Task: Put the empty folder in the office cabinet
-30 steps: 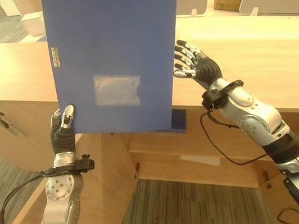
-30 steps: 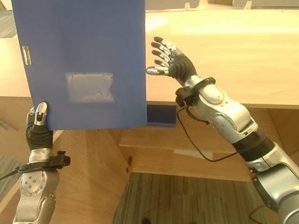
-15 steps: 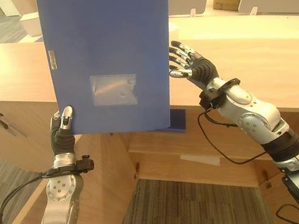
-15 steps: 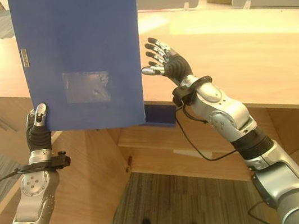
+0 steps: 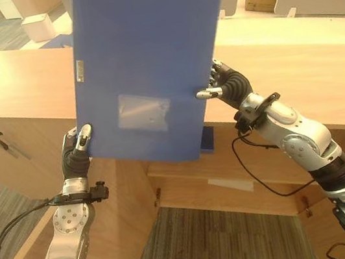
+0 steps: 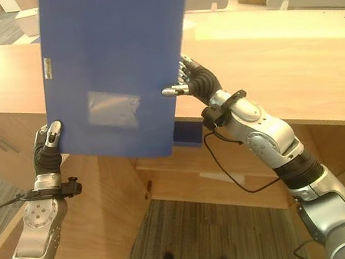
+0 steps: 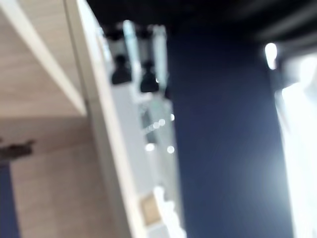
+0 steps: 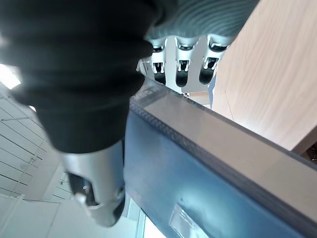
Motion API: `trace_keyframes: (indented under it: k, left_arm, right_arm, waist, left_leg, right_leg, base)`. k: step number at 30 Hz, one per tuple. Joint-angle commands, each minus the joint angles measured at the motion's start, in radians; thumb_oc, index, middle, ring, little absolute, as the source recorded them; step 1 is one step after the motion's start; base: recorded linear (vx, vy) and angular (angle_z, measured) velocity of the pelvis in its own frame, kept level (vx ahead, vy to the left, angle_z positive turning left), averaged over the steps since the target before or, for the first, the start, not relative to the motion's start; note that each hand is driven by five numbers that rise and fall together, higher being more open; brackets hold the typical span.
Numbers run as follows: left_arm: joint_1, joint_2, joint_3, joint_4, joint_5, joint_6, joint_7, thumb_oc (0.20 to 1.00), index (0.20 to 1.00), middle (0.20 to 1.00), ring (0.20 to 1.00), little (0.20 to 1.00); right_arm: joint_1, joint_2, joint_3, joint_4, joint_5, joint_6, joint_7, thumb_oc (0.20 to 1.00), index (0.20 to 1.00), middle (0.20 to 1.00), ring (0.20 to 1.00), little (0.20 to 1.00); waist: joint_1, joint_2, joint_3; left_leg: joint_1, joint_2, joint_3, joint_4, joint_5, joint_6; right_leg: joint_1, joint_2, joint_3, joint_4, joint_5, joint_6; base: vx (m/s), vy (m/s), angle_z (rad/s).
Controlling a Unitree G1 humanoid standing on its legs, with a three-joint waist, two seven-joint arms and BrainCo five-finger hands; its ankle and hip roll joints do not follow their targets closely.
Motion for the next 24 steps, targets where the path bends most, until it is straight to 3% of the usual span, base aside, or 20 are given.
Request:
trace_keyframes:
  k: [1, 8, 13, 14, 17, 18, 19, 24]
  left_arm:
    - [-0.03, 0.085, 0.026, -0.019, -0.004, -0.098, -0.005, 0.2, 0.2, 0.2, 0.2, 0.2]
    - [-0.031, 0.099, 0.025, -0.018, -0.018, -0.104, -0.019, 0.2, 0.2, 0.2, 0.2, 0.2]
    - [-0.047, 0.086, -0.004, -0.025, -0.042, -0.1, -0.048, 0.2, 0.2, 0.2, 0.2, 0.2]
    - [-0.053, 0.08, -0.017, -0.026, -0.048, -0.096, -0.051, 0.2, 0.2, 0.2, 0.2, 0.2]
    - [-0.067, 0.062, -0.051, -0.029, -0.067, -0.079, -0.056, 0.2, 0.2, 0.2, 0.2, 0.2]
    - [-0.071, 0.055, -0.062, -0.03, -0.075, -0.072, -0.057, 0.2, 0.2, 0.2, 0.2, 0.2]
    - [-0.075, 0.043, -0.078, -0.031, -0.081, -0.061, -0.059, 0.2, 0.2, 0.2, 0.2, 0.2]
    - [-0.065, 0.014, -0.124, -0.034, -0.088, -0.038, -0.071, 0.2, 0.2, 0.2, 0.2, 0.2]
  right_arm:
    - [0.025, -0.049, -0.025, -0.061, 0.083, -0.019, 0.097, 1.0, 1.0, 1.0, 1.0, 1.0]
    - [0.037, -0.075, -0.036, -0.067, 0.137, -0.019, 0.13, 1.0, 1.0, 1.0, 1.0, 1.0]
    - [0.022, -0.036, 0.002, -0.073, 0.137, -0.024, 0.106, 1.0, 1.0, 1.0, 1.0, 1.0]
    - [0.012, -0.022, 0.015, -0.074, 0.139, -0.023, 0.084, 0.711, 0.711, 0.711, 0.711, 0.711]
    - [-0.018, 0.012, 0.04, -0.058, 0.126, -0.039, 0.02, 0.736, 0.736, 0.736, 0.736, 0.736]
    - [-0.028, 0.022, 0.045, -0.049, 0.123, -0.048, 0.0, 0.58, 0.58, 0.58, 0.58, 0.58]
    - [-0.048, 0.043, 0.05, -0.033, 0.111, -0.06, -0.033, 0.2, 0.2, 0.2, 0.2, 0.2]
    - [-0.102, 0.082, 0.04, 0.012, 0.065, -0.098, -0.136, 0.2, 0.2, 0.2, 0.2, 0.2]
  waist:
    - [0.006, -0.011, -0.066]
    - [0.003, -0.016, -0.065]
    - [0.005, -0.013, -0.063]
    - [0.005, -0.012, -0.062]
    - [0.01, -0.009, -0.064]
    - [0.011, -0.008, -0.064]
    - [0.014, -0.007, -0.063]
    - [0.023, -0.003, -0.06]
  left_leg:
    - [0.012, 0.042, -0.025, -0.01, -0.06, -0.013]
    - [0.012, 0.043, -0.026, -0.01, -0.06, -0.015]
    - [0.014, 0.044, -0.028, -0.01, -0.058, -0.014]
    - [0.015, 0.044, -0.028, -0.01, -0.058, -0.014]
    - [0.015, 0.043, -0.031, -0.01, -0.059, -0.013]
    - [0.015, 0.043, -0.032, -0.01, -0.059, -0.013]
    - [0.015, 0.041, -0.035, -0.01, -0.058, -0.012]
    - [0.016, 0.038, -0.041, -0.01, -0.061, -0.01]
  right_leg:
    - [0.004, -0.097, 0.042, -0.004, 0.007, 0.103]
    - [0.005, -0.096, 0.042, -0.004, 0.007, 0.104]
    - [0.005, -0.094, 0.045, -0.004, 0.008, 0.102]
    - [0.006, -0.094, 0.045, -0.004, 0.009, 0.102]
    - [0.008, -0.095, 0.043, -0.004, 0.008, 0.101]
    - [0.008, -0.095, 0.043, -0.004, 0.008, 0.101]
    - [0.009, -0.095, 0.043, -0.004, 0.008, 0.1]
    - [0.013, -0.095, 0.04, -0.004, 0.007, 0.096]
  base:
    - [0.0, 0.0, 0.0]
    - [0.0, 0.0, 0.0]
    - [0.0, 0.0, 0.0]
    - [0.0, 0.0, 0.0]
    - [0.0, 0.0, 0.0]
    - [0.0, 0.0, 0.0]
    - [0.0, 0.0, 0.0]
    - [0.0, 0.0, 0.0]
